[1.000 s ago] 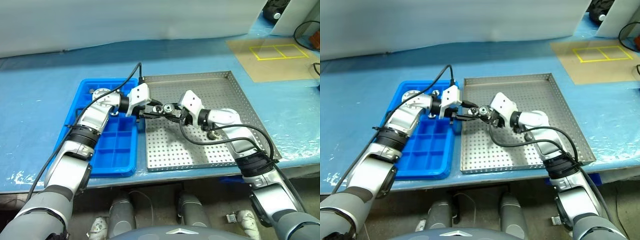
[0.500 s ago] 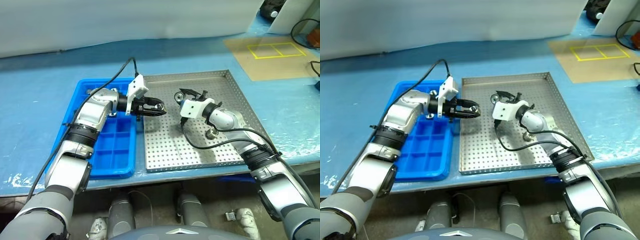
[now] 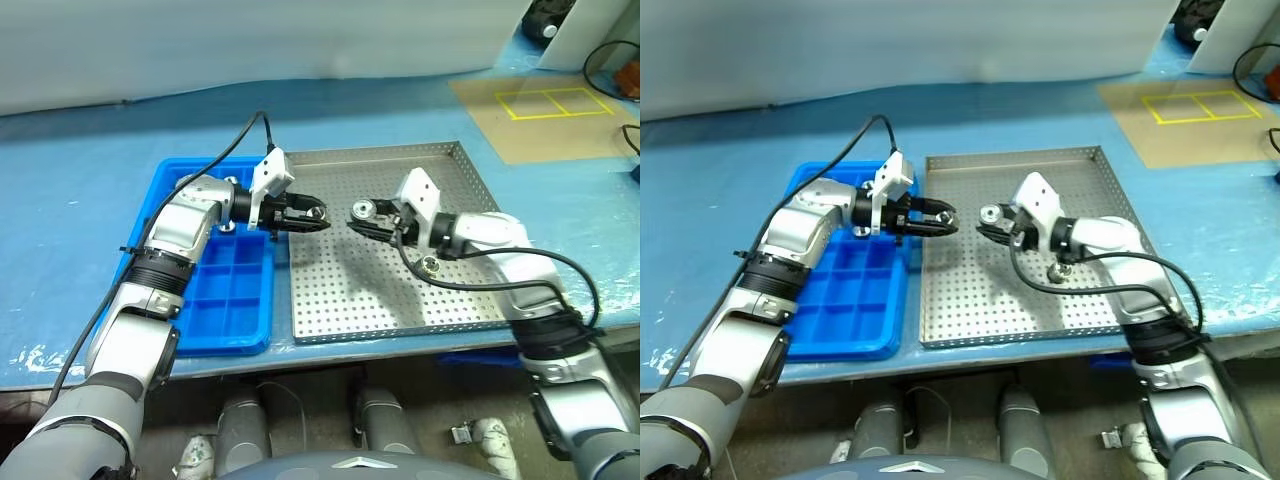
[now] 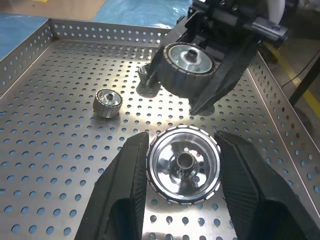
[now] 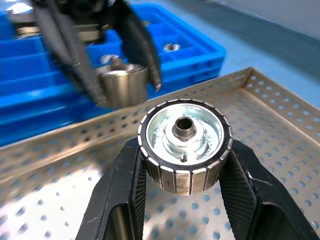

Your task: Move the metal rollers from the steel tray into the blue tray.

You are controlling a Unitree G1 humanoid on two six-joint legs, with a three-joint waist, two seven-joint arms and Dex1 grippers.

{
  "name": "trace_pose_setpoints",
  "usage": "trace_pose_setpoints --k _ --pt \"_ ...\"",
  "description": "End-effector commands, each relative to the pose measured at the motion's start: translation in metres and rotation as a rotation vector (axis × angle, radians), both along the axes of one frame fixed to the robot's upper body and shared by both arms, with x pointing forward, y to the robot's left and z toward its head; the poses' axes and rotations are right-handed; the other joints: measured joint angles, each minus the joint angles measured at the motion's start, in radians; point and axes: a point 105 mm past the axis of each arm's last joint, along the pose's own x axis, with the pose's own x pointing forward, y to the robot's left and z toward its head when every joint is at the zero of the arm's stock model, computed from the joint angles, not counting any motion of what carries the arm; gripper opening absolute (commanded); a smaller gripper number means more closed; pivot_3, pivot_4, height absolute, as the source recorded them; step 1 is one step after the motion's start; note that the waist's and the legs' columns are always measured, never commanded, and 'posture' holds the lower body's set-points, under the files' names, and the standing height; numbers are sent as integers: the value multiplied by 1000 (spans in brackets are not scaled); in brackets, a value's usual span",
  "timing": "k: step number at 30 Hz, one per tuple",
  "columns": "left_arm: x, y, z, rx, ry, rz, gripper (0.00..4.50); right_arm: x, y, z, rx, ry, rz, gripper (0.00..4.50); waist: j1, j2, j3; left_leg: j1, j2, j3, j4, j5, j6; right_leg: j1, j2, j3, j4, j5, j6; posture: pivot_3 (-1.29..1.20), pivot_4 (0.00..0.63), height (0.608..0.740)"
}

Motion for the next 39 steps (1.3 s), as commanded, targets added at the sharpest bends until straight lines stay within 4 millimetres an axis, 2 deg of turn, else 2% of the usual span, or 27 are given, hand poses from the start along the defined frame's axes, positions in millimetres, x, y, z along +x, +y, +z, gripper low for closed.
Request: trace_pose_setpoints --k 1,6,13,15,16,22,30,34,39 --pt "-3 -5 7 -4 -53 -27 1742 -12 -7 -8 -14 70 20 1685 0 0 0 0 0 0 0 0 0 0 0 1 0 0 0 -359 150 740" --pt "-5 -6 4 3 -57 -37 1742 -12 -32 -42 -80 162 -74 1685 -5 0 0 0 -1 0 -1 0 0 0 0 1 -2 0 0 -365 150 740" --pt "-6 -7 3 4 -56 -40 1742 -9 -33 -55 -109 138 -109 1685 -12 0 0 -2 0 0 -1 0 0 -3 0 1 -1 0 0 -363 150 740" --pt "-6 -7 3 3 -54 -39 1742 -5 -30 -54 -96 122 -122 2402 -11 0 0 -2 0 0 -1 0 0 -3 0 1 -1 0 0 -362 150 740" --pt "-7 -7 2 3 -53 -39 1742 -5 -28 -53 -83 122 -117 2616 -12 0 0 -2 -1 1 -1 0 0 -3 0 1 -1 0 0 -362 150 740" --pt "-6 -6 2 2 -50 -32 1742 -10 -10 -46 -40 113 -62 4468 -11 0 0 -2 -1 1 -1 0 0 -3 0 1 -1 0 0 -361 150 740" --pt "-6 -7 2 -2 -51 -32 1742 -2 -18 -37 -29 69 -112 4468 -11 0 0 -2 -1 1 -1 0 0 -3 0 1 -1 0 0 -359 150 740" --pt "-10 -7 5 -16 -41 -48 1742 2 -12 -9 61 34 -104 4468 -12 0 0 -2 -1 1 -1 0 0 -3 0 1 -1 0 0 -359 150 740" --pt "-10 -1 9 -12 -34 -46 1742 -8 -2 16 88 35 1 4468 -11 0 0 -2 0 1 -1 0 0 -3 0 1 -1 0 0 -354 150 740"
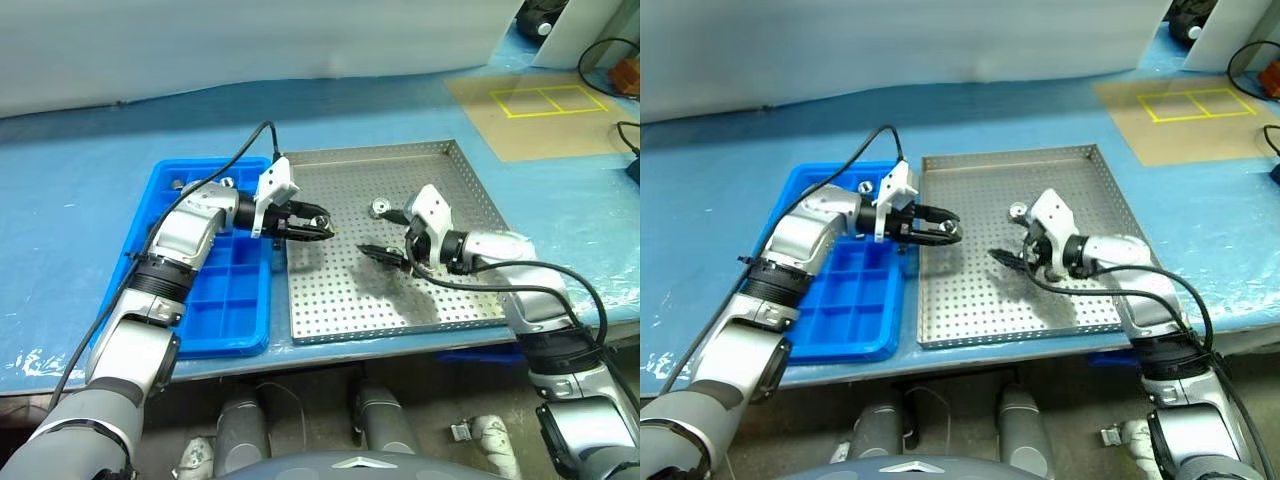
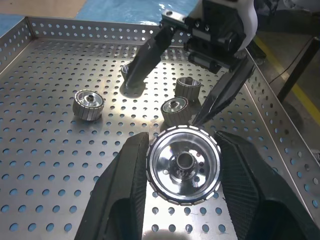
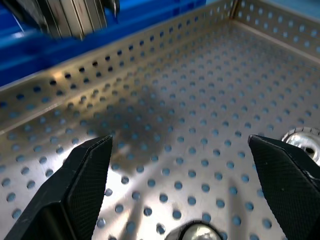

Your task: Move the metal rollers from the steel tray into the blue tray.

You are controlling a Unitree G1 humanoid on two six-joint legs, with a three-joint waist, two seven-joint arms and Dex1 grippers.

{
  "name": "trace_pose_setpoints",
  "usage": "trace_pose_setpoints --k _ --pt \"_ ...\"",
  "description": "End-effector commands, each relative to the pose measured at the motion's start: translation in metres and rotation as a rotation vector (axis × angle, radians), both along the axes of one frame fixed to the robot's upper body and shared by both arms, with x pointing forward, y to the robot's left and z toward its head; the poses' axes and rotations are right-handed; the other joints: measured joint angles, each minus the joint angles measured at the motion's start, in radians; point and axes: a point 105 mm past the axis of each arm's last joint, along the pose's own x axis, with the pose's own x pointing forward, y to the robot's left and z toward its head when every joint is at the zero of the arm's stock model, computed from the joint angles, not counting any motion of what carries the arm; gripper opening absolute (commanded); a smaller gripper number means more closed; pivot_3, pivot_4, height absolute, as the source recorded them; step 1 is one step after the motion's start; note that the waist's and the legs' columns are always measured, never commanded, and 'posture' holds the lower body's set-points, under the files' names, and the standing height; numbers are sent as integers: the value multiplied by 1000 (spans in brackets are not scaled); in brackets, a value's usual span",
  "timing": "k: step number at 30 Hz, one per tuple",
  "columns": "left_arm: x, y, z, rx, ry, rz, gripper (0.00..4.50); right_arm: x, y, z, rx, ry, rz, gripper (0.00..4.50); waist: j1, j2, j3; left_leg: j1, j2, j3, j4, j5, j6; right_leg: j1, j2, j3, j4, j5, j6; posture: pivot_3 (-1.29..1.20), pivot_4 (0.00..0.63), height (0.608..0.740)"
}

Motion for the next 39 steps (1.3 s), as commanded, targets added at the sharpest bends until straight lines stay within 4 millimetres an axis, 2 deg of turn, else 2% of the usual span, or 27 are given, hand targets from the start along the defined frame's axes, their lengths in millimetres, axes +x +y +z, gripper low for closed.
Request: trace_pose_setpoints --k 1,5,10,16,24,30,33,35,39 --pt "-1 6 14 -16 -38 -2 1742 -10 7 25 31 -40 77 4468 1 0 0 0 0 0 0 0 0 0 0 0 0 0 0 -352 150 740" --pt "-1 14 16 -6 -42 14 1742 -7 10 29 25 -51 85 4468 2 0 0 0 0 0 0 0 0 0 0 0 0 0 0 -329 150 740" --pt "-7 47 23 39 -125 88 1742 -3 24 30 34 -64 127 4468 0 0 0 1 1 0 -1 1 -1 0 0 0 1 0 0 -249 150 740" --pt "-35 92 26 101 -130 185 1742 -6 61 34 62 -49 307 4468 11 0 0 0 2 0 -4 2 -4 -3 1 -2 3 0 0 -91 150 740" --pt "-62 140 22 159 -135 418 1742 -5 110 45 83 -49 549 4468 76 0 0 0 3 -1 -5 3 -6 -4 0 -4 6 0 0 146 150 740" --pt "-85 164 15 152 -132 575 1742 -12 144 52 110 -61 710 4468 115 -1 0 -1 4 -4 -5 4 -7 -5 0 -6 6 -1 0 262 150 740" --pt "-95 172 10 161 -119 628 1742 -15 154 52 112 -61 764 4468 132 -1 0 -3 4 -6 -6 4 -8 -5 0 -9 6 -1 0 295 150 740" --pt "-105 179 0 187 -96 668 1742 -18 161 51 109 -61 800 4468 142 -1 0 -3 4 -6 -6 4 -8 -5 1 -9 6 -1 0 325 150 740" --pt "-114 188 -12 200 -70 731 1742 -19 166 49 108 -62 826 4468 159 -1 0 -3 4 -9 -9 5 -9 -5 1 -11 5 -1 0 333 150 740"
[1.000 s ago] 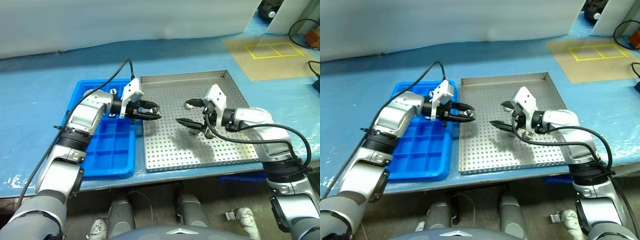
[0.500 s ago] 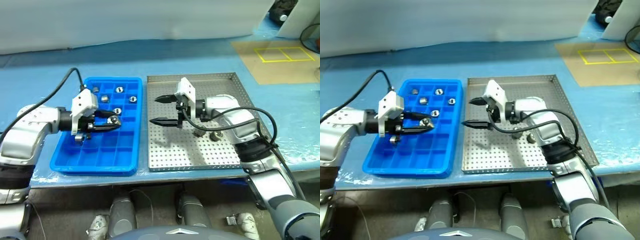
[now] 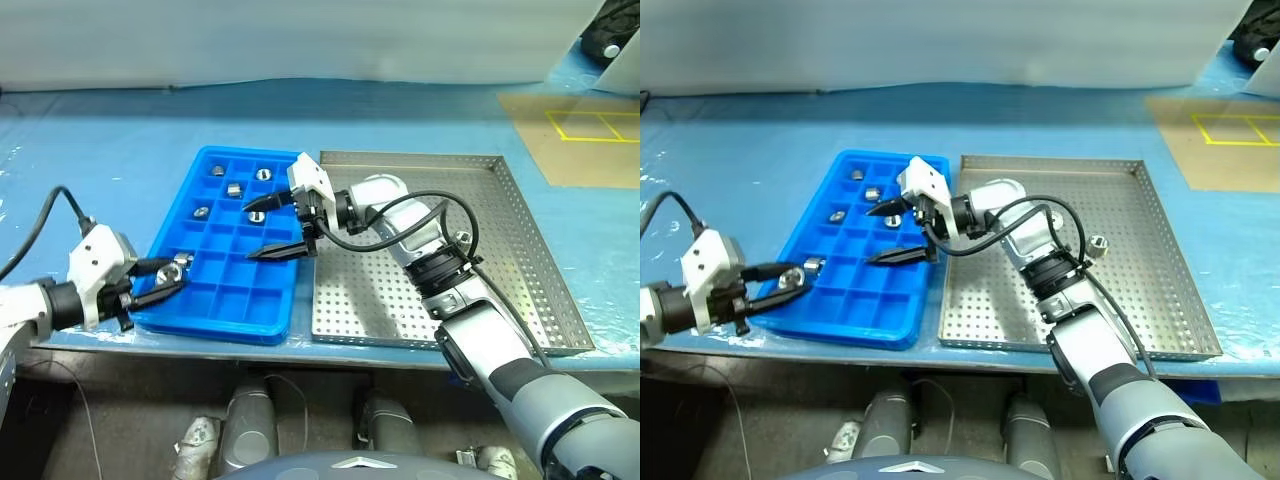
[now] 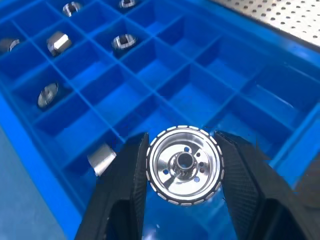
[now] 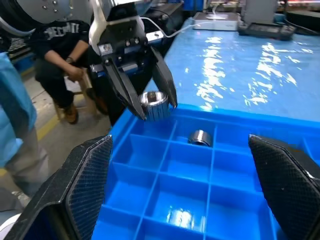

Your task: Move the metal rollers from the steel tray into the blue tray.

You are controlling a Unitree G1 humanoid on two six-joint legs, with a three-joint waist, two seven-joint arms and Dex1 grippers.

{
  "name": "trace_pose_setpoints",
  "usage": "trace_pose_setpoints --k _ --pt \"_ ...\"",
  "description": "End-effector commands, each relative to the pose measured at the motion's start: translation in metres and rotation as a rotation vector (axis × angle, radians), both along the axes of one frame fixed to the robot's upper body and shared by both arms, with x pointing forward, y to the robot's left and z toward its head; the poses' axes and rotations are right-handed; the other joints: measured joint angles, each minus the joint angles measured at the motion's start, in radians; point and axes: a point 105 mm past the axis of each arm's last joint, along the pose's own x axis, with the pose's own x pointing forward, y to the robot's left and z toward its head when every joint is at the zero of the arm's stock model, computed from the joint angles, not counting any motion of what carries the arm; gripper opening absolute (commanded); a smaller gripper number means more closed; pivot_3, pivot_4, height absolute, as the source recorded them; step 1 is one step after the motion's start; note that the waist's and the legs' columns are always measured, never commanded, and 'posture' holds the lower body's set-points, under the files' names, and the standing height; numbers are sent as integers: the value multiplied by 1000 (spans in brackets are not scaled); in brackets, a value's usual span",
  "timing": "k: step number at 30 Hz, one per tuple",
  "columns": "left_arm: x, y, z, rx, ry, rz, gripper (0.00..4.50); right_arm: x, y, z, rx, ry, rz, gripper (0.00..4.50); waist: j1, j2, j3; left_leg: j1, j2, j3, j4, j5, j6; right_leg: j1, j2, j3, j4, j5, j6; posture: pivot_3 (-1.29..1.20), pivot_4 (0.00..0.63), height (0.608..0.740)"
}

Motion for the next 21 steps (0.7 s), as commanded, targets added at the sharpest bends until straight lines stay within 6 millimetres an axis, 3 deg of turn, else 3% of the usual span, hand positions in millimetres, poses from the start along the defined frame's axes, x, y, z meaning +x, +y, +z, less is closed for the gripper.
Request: trace_pose_setpoints --k 1,10,14,21 --pt "-2 3 13 10 -74 31 1742 -3 5 10 17 -48 38 4468 13 0 0 0 0 -1 -1 0 -1 0 0 -1 0 0 0 331 150 740" --pt "-2 -1 -5 -20 -33 41 1742 1 0 3 13 -50 -7 4468 25 0 0 -1 -1 -11 -5 3 -5 1 0 -9 0 0 0 272 150 740" --pt "10 -5 -1 -33 -70 33 1742 2 -4 2 11 -52 -28 4468 22 0 0 -2 0 -13 -7 5 -8 1 2 -12 0 -1 -2 252 150 740" --pt "28 -27 -13 -51 -65 -48 1742 5 -11 -2 3 -58 -71 4468 12 -1 0 -2 0 -13 -6 6 -10 1 2 -12 1 -1 -2 213 150 740"
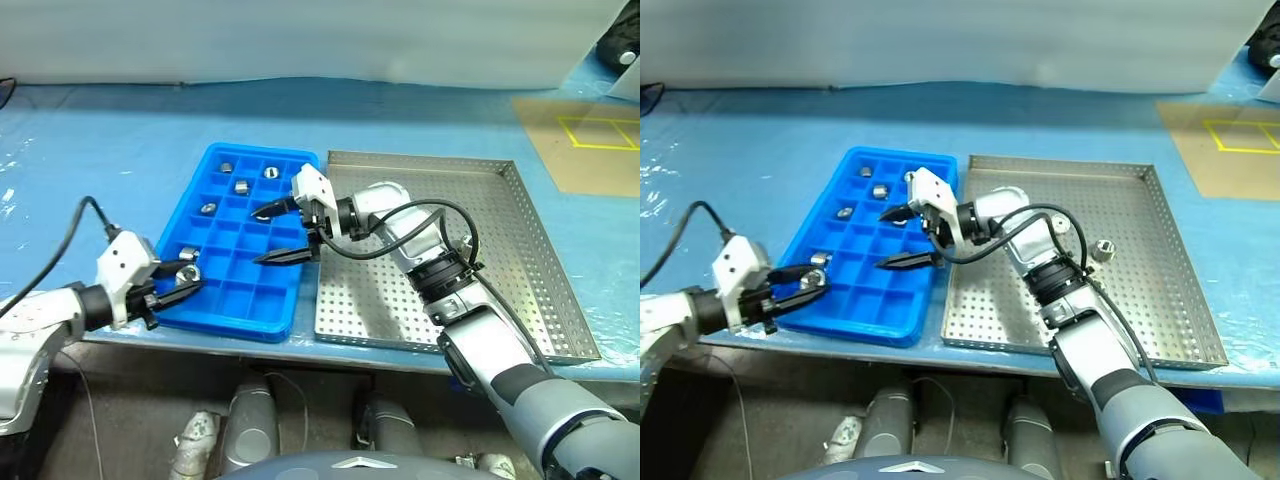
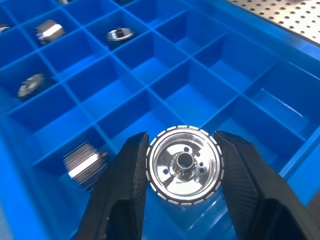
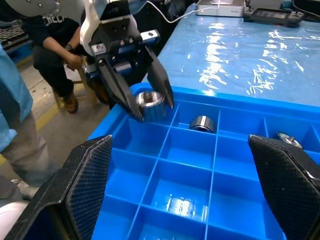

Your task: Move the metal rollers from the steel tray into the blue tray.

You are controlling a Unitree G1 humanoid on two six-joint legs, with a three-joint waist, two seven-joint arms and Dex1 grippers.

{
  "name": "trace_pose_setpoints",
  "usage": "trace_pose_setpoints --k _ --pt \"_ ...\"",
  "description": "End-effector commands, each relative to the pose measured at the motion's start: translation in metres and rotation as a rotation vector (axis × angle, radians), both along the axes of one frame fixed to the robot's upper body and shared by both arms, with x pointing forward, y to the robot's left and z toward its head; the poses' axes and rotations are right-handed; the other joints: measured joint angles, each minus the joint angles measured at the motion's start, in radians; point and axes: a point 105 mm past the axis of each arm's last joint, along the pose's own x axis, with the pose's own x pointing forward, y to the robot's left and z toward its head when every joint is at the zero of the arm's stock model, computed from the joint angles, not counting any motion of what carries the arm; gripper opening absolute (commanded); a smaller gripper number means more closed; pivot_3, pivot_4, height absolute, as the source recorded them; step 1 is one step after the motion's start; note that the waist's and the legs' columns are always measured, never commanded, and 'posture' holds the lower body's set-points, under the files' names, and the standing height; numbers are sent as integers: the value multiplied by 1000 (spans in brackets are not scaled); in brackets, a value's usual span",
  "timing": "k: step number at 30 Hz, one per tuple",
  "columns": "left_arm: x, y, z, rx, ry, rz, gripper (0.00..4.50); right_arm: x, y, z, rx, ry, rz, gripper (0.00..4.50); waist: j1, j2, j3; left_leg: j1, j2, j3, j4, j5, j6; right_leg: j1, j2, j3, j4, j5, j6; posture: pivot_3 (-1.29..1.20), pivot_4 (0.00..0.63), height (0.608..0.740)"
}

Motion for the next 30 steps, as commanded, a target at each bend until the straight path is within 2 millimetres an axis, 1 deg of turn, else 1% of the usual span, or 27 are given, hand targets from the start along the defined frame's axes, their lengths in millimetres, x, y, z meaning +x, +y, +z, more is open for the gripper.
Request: trace_pose_setpoints --k 1,6,10,16,21,24,26,28,29,30 --pt "12 -4 5 2 -60 -4 1742 -2 -1 12 32 -43 -2 4468 -2 0 0 0 0 0 0 0 -1 0 0 0 0 0 0 206 150 740" --pt "42 -6 5 -6 -142 44 1742 0 -4 10 27 -47 -25 4468 -2 0 0 1 6 -1 1 3 -5 0 6 -1 4 -1 -3 184 150 740" --pt "63 -9 16 -53 -205 89 1742 1 -7 9 25 -51 -43 4468 -3 0 0 1 10 -2 2 5 -8 0 10 -2 7 -1 -6 167 150 740" --pt "81 -7 7 -45 -215 120 1742 3 -10 8 23 -56 -67 4468 -6 0 0 3 10 -2 2 6 -9 0 11 -2 8 -1 -7 139 150 740" --pt "89 -3 -2 -25 -209 153 1742 5 -13 7 20 -63 -89 4468 -10 0 0 3 11 -2 2 6 -9 0 11 -2 8 -1 -7 125 150 740" --pt "93 -2 -4 -36 -215 165 1742 5 -14 6 20 -64 -98 4468 -14 0 0 3 11 -2 2 6 -10 0 11 -2 9 -1 -7 121 150 740" --pt "99 0 -2 -34 -248 193 1742 5 -15 7 24 -62 -103 4468 -15 0 0 3 10 -2 3 6 -9 0 11 -2 9 -1 -7 117 150 740" --pt "101 0 -3 -31 -247 194 2479 5 -15 7 25 -63 -105 4500 -18 0 0 3 11 -3 3 6 -9 1 11 -2 9 -1 -8 116 150 740" --pt "101 -1 -4 -34 -236 188 2726 5 -15 7 25 -62 -105 4500 -21 -1 0 3 11 -3 4 6 -9 1 11 -2 9 -1 -8 115 150 740" --pt "100 -2 -4 -35 -235 187 3112 4 -15 7 26 -62 -105 4500 -23 -1 0 3 11 -3 4 6 -9 1 11 -3 9 -1 -8 115 150 740"
